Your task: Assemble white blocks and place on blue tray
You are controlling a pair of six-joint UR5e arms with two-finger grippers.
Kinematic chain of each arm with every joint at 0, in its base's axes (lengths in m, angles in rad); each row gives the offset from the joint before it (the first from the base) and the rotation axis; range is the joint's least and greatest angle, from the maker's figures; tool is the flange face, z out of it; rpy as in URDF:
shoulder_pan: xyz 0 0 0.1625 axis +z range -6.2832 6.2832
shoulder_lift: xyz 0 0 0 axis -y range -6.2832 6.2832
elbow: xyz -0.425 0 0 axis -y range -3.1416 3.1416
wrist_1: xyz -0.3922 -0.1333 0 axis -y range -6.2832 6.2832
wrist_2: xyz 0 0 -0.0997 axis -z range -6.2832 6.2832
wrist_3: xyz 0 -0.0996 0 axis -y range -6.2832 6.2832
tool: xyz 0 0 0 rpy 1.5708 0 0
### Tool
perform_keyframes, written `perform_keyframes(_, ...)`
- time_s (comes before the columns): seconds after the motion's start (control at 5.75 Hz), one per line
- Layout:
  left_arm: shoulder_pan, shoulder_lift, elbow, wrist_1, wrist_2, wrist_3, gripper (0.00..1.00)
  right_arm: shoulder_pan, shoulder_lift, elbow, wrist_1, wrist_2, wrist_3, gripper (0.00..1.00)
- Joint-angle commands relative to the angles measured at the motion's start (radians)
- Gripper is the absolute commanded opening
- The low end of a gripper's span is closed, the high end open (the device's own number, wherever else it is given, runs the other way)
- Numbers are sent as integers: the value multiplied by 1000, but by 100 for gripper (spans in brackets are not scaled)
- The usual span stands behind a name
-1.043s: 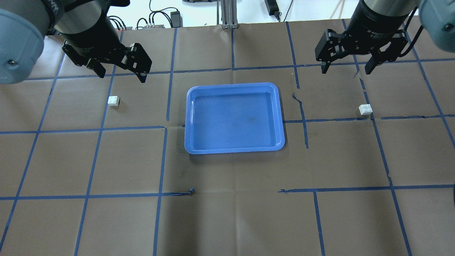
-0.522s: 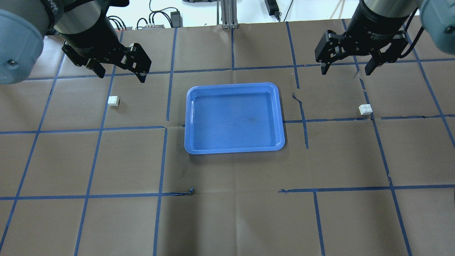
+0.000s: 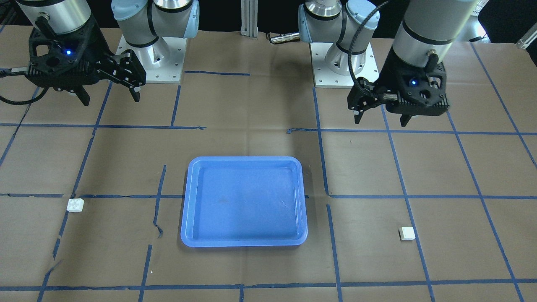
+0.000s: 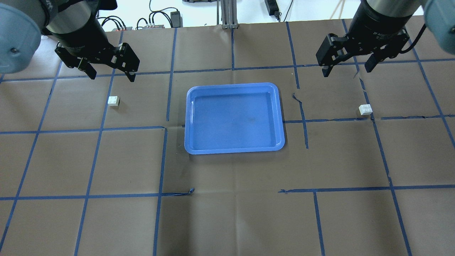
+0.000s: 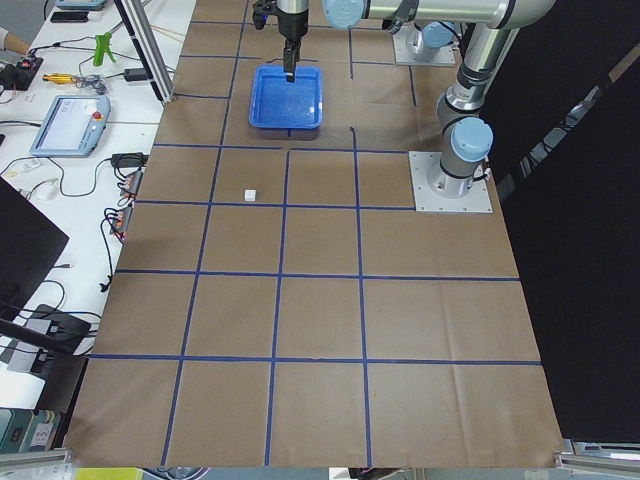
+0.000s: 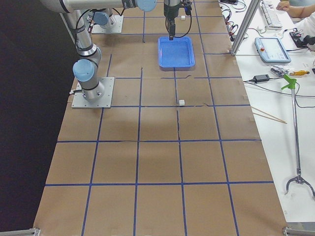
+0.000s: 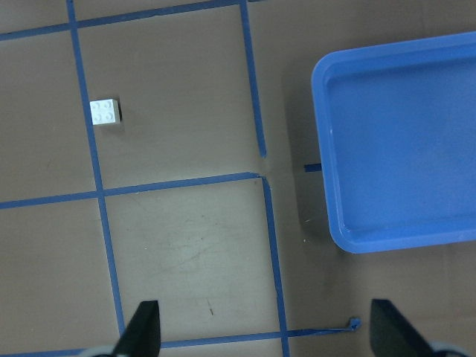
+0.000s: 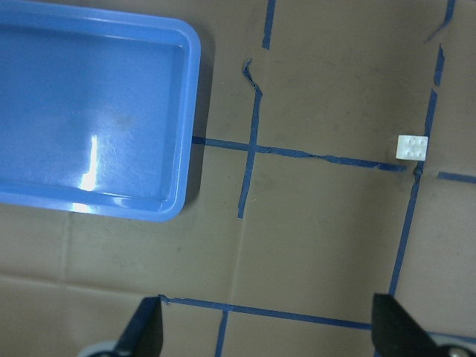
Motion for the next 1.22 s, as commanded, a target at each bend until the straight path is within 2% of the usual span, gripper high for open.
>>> perform_keyframes(0.0, 164, -167, -13, 174, -6, 128, 99, -8, 8, 4, -14, -11, -416, 100)
perform_keyframes(0.17, 204, -256, -7, 300, -8, 271, 99, -26, 12, 4, -23, -9, -580, 100)
perform_keyframes(0.35, 236, -346, -9, 423, -34, 322, 99, -60, 25, 4, -20, -5, -715, 100)
perform_keyframes(0.52, 249, -396, -20, 462, -71, 368, 99, -101, 47, 2, -17, -9, -897, 100)
perform_keyframes(0.7, 267, -392, -70, 475, -71, 468, 99, -161, 52, 1, -19, -6, -1090, 100)
perform_keyframes(0.87, 267, -424, -104, 546, -71, 437, 99, -215, 75, -7, -23, -6, -1379, 100)
perform_keyframes(1.04, 267, -454, -106, 551, -69, 418, 99, -288, 103, -21, -23, -2, -1596, 100)
